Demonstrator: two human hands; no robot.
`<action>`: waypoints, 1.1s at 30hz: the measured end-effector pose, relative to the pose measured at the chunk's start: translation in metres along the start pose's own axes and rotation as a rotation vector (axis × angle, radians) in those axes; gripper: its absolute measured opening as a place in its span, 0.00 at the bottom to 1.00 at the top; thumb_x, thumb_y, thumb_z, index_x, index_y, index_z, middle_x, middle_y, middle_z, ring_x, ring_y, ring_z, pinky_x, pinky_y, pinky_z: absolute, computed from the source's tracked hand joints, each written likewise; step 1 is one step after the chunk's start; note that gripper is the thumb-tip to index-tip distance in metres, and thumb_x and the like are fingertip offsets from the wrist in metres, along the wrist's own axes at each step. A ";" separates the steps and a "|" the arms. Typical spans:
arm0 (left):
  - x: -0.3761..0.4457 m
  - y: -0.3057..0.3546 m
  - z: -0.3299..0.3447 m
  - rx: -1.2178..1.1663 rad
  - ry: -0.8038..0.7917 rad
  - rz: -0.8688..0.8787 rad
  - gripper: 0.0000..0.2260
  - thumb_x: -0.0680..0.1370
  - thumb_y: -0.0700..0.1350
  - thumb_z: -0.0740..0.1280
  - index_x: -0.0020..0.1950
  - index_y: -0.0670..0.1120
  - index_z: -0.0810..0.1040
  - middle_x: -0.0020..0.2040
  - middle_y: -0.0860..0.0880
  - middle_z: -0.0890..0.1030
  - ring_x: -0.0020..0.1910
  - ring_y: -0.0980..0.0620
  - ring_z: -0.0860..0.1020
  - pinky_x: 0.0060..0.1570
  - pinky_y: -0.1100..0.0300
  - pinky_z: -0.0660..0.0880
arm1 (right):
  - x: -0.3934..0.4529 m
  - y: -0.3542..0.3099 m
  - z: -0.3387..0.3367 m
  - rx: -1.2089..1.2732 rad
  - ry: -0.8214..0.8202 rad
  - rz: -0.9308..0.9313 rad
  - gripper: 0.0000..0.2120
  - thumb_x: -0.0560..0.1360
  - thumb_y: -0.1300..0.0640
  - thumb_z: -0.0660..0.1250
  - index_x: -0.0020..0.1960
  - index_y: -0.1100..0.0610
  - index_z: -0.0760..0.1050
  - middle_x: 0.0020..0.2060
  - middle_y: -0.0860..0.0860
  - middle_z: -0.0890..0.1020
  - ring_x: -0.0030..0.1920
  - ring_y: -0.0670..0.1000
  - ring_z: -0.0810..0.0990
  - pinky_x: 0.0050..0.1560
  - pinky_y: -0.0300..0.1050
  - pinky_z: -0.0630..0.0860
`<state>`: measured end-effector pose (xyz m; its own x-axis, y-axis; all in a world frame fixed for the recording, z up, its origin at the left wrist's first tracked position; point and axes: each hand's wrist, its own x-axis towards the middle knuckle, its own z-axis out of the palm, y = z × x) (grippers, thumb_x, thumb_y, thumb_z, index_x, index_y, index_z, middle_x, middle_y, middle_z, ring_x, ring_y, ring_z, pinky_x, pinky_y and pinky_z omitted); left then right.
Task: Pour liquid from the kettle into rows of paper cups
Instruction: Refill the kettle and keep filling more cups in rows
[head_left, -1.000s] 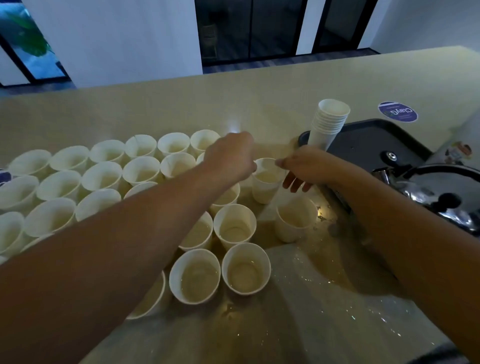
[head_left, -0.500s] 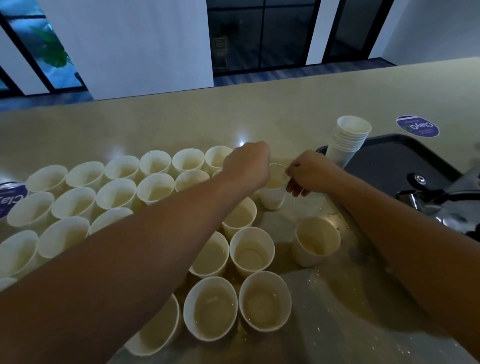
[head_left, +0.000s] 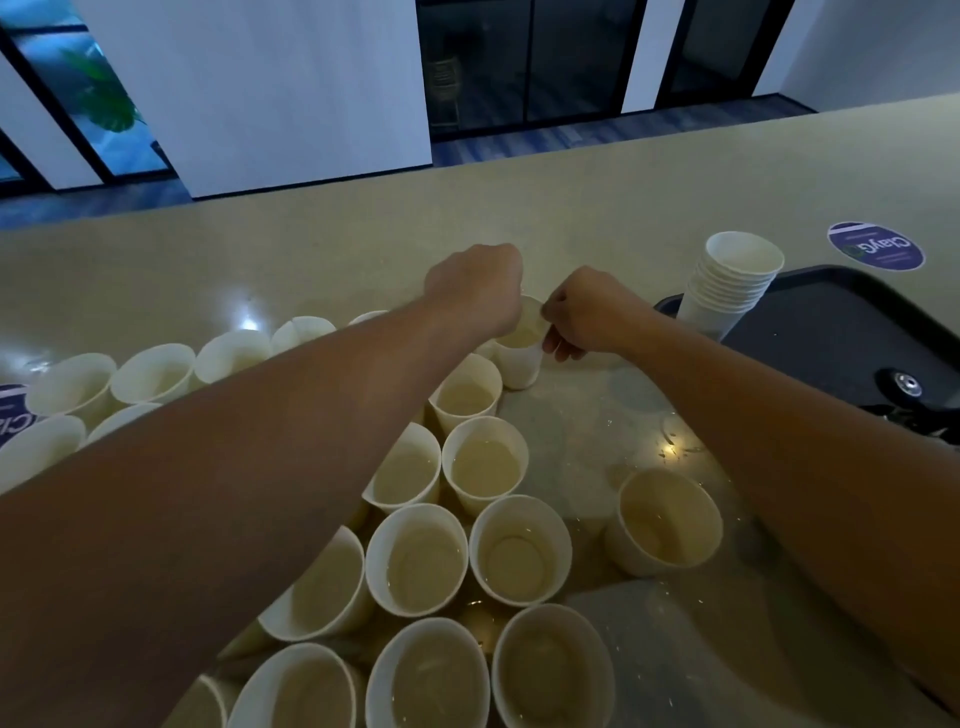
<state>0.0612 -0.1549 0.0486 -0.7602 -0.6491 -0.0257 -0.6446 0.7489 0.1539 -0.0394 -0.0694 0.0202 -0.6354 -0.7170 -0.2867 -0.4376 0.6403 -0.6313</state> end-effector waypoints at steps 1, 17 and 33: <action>0.001 0.000 0.001 0.016 0.006 0.012 0.13 0.76 0.40 0.70 0.60 0.48 0.77 0.51 0.47 0.79 0.47 0.45 0.77 0.44 0.53 0.74 | 0.002 -0.001 0.002 0.002 0.004 0.009 0.14 0.83 0.60 0.61 0.48 0.67 0.81 0.38 0.57 0.87 0.37 0.55 0.85 0.42 0.49 0.84; -0.012 0.001 -0.017 0.117 0.074 0.082 0.12 0.78 0.43 0.69 0.62 0.49 0.78 0.51 0.47 0.79 0.46 0.46 0.76 0.42 0.54 0.71 | -0.009 0.005 -0.020 -0.028 0.009 -0.011 0.21 0.83 0.44 0.59 0.57 0.61 0.80 0.38 0.53 0.86 0.33 0.51 0.82 0.41 0.47 0.80; -0.141 0.052 -0.014 -0.194 -0.238 0.270 0.09 0.76 0.50 0.72 0.55 0.54 0.81 0.46 0.53 0.81 0.48 0.51 0.79 0.46 0.55 0.76 | -0.170 0.076 -0.049 -0.261 -0.043 0.027 0.21 0.80 0.40 0.63 0.39 0.56 0.78 0.29 0.48 0.82 0.25 0.41 0.78 0.37 0.42 0.72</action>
<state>0.1358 -0.0264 0.0739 -0.9120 -0.3668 -0.1834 -0.4098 0.8340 0.3694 0.0041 0.1145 0.0566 -0.6240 -0.7059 -0.3352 -0.5733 0.7051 -0.4174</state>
